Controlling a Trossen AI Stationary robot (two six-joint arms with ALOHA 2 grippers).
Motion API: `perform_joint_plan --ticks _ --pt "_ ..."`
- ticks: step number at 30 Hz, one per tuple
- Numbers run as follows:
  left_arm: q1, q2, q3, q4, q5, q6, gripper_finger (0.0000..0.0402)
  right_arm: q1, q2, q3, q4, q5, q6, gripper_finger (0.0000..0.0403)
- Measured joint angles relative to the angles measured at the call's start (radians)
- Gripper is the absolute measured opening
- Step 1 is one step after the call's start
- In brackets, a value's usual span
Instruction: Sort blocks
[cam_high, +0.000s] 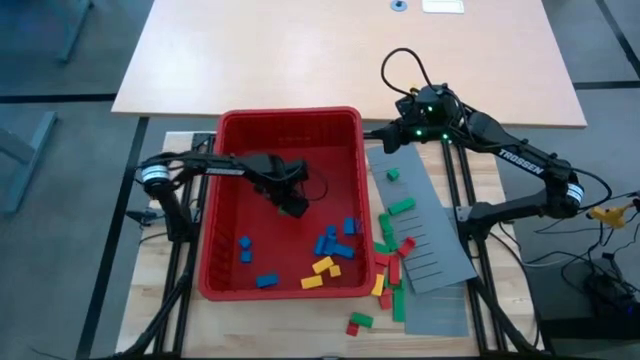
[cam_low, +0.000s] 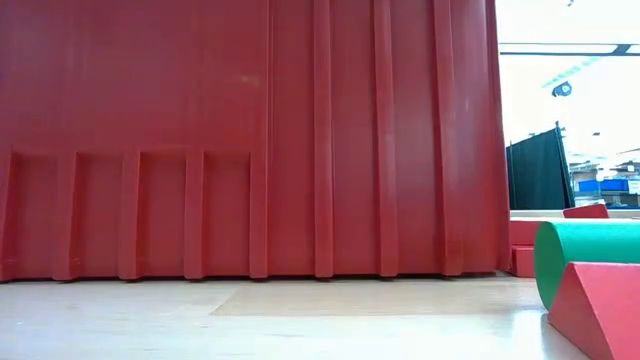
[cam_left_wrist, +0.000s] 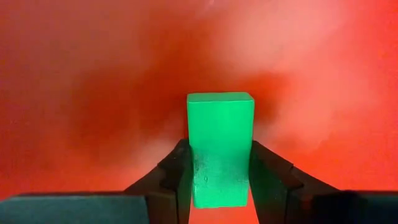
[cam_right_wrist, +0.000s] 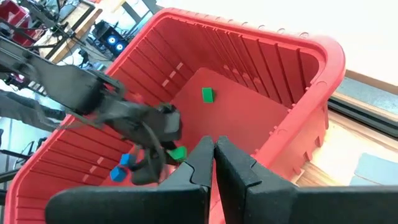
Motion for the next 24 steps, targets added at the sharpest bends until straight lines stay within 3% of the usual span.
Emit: perform_joint_plan --ticks 9,16,20,24 --pt "-0.005 -0.263 0.042 0.034 -0.03 -0.013 0.0103 0.021 0.0 0.0 0.043 -0.009 -0.015 0.0" --pt "-0.003 -0.5 0.046 0.283 -0.034 0.035 0.0103 0.073 0.0 0.0 0.319 -0.074 -0.025 0.0" --pt "-0.003 -0.561 0.046 0.432 -0.027 0.092 0.0103 0.109 0.005 0.0 0.469 -0.087 -0.025 0.0001" --pt "-0.004 -0.577 0.046 0.567 0.022 0.118 0.0103 0.148 0.024 0.0 0.509 -0.088 -0.024 0.0024"
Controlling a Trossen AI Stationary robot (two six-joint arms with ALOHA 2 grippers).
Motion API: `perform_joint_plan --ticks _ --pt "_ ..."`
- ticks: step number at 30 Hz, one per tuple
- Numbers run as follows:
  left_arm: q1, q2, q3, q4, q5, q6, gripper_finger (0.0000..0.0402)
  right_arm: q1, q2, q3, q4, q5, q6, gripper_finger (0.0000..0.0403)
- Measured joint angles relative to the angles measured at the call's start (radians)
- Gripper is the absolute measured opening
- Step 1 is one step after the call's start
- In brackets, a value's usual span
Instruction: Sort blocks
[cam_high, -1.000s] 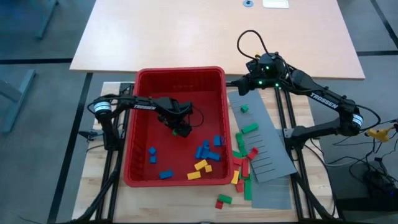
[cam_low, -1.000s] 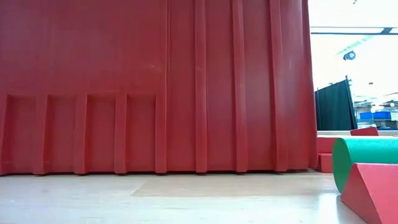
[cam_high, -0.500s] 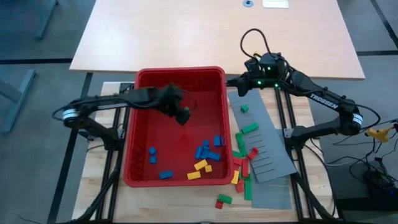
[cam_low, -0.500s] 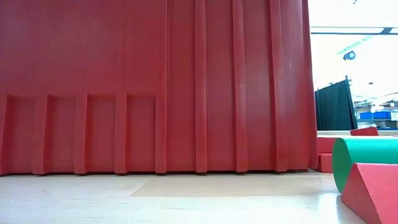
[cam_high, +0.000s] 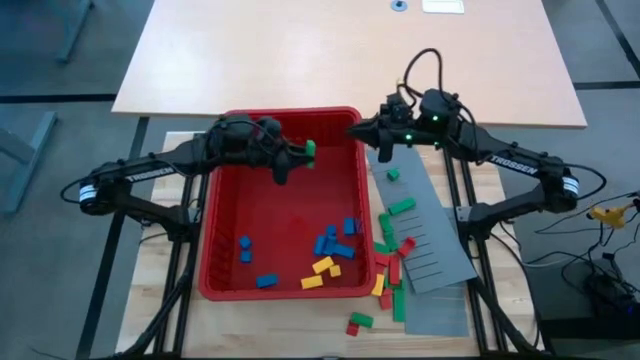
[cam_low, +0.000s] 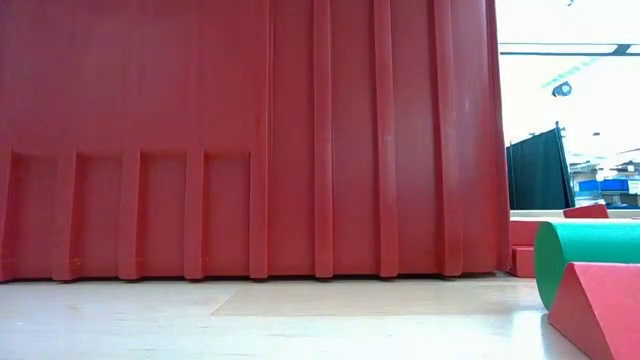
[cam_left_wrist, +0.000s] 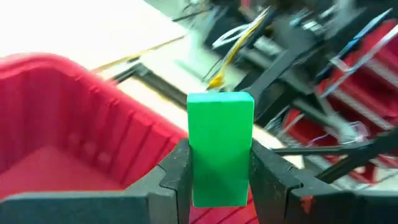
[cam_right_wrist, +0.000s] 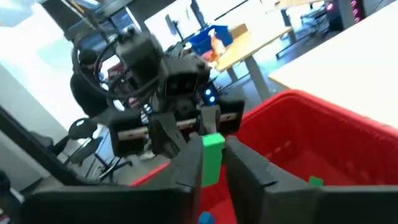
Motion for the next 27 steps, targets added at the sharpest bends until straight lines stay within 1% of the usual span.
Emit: perform_joint_plan --ticks 5,9,13,18,27 --pt "-0.002 0.012 0.0 0.094 0.073 0.0 0.0103 0.05 0.037 0.0 0.004 0.0 0.009 0.0095" --pt "-0.003 0.028 0.0 0.154 0.113 -0.004 0.0103 0.087 0.072 0.0 0.051 0.001 0.014 0.0155" --pt "-0.003 0.036 0.0 0.196 0.139 -0.013 0.0103 0.114 0.109 0.0 0.108 0.001 0.031 0.0192" --pt "-0.005 0.038 0.0 0.236 0.185 -0.02 0.0103 0.132 0.15 0.0 0.128 0.005 0.033 0.0209" --pt "-0.005 0.038 -0.001 0.235 0.228 -0.024 0.0103 0.144 0.184 -0.002 0.217 0.009 0.039 0.0205"
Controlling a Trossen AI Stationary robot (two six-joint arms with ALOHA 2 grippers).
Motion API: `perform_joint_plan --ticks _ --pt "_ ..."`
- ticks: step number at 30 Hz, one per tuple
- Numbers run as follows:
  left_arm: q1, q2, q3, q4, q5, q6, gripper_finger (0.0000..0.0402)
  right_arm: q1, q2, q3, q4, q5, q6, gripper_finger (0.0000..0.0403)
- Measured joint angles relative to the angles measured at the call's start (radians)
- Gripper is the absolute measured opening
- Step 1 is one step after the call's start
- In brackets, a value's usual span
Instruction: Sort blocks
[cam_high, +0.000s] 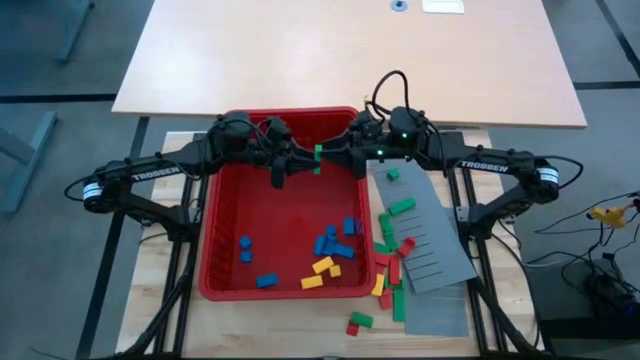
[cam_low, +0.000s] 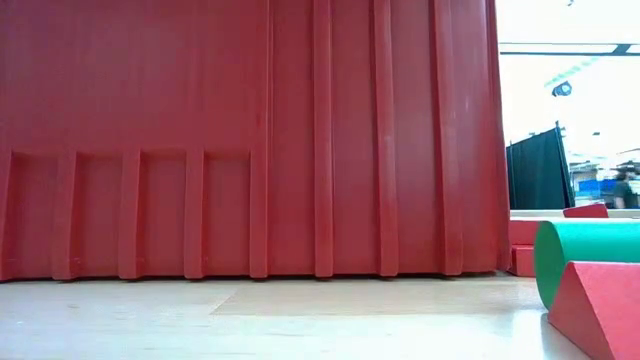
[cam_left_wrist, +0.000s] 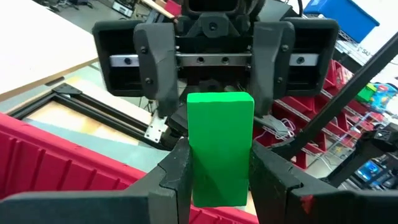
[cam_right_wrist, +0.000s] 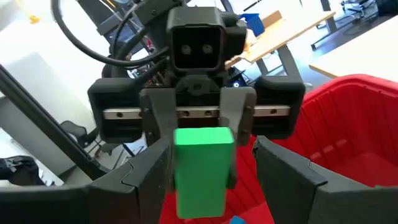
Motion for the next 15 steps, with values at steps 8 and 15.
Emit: perform_joint_plan --ticks 8,15 --pt "0.0 0.0 -0.001 0.0 0.015 -0.001 0.0103 0.007 0.012 0.0 0.009 0.0 0.007 0.0204" --pt "0.0 0.0 -0.001 0.001 0.023 -0.001 0.0103 0.009 0.012 0.0 0.016 0.0 0.022 0.0204"
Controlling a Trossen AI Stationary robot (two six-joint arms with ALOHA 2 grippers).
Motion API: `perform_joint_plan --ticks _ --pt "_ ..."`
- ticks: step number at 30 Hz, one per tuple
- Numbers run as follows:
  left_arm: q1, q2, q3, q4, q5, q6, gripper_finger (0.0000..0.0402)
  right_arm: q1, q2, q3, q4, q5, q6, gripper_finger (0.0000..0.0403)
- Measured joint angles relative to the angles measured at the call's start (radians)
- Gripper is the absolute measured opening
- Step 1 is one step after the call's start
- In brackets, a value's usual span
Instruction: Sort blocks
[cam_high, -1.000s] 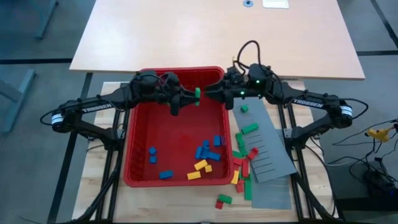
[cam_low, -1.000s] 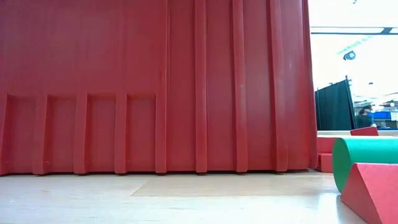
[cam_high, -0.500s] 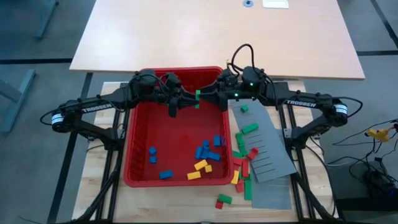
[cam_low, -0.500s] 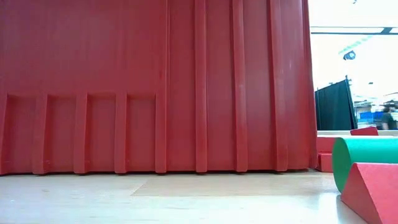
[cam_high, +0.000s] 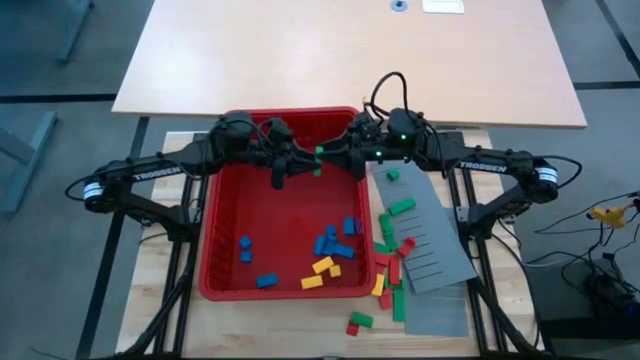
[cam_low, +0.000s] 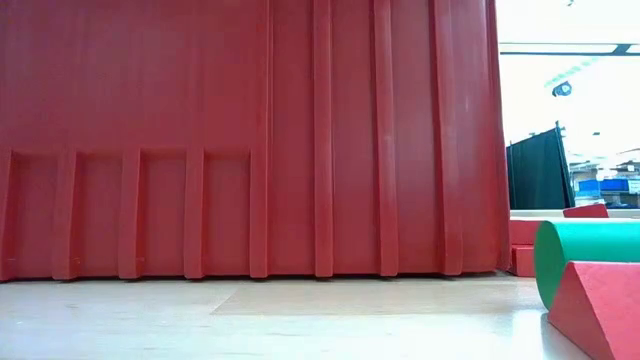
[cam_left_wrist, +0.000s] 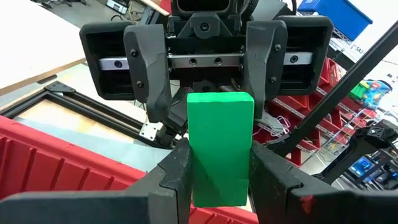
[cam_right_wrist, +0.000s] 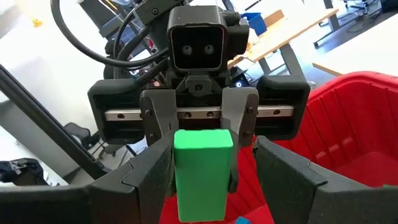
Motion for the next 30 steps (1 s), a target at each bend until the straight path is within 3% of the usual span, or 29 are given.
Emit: perform_joint_plan --ticks 25,30 --pt "-0.024 0.062 -0.001 0.066 0.017 -0.029 0.0103 0.031 0.056 0.0 0.052 -0.001 0.02 0.0201" --pt "-0.023 0.062 -0.001 0.063 0.016 -0.031 0.0103 0.031 0.056 0.001 0.052 0.0 0.011 0.0159"
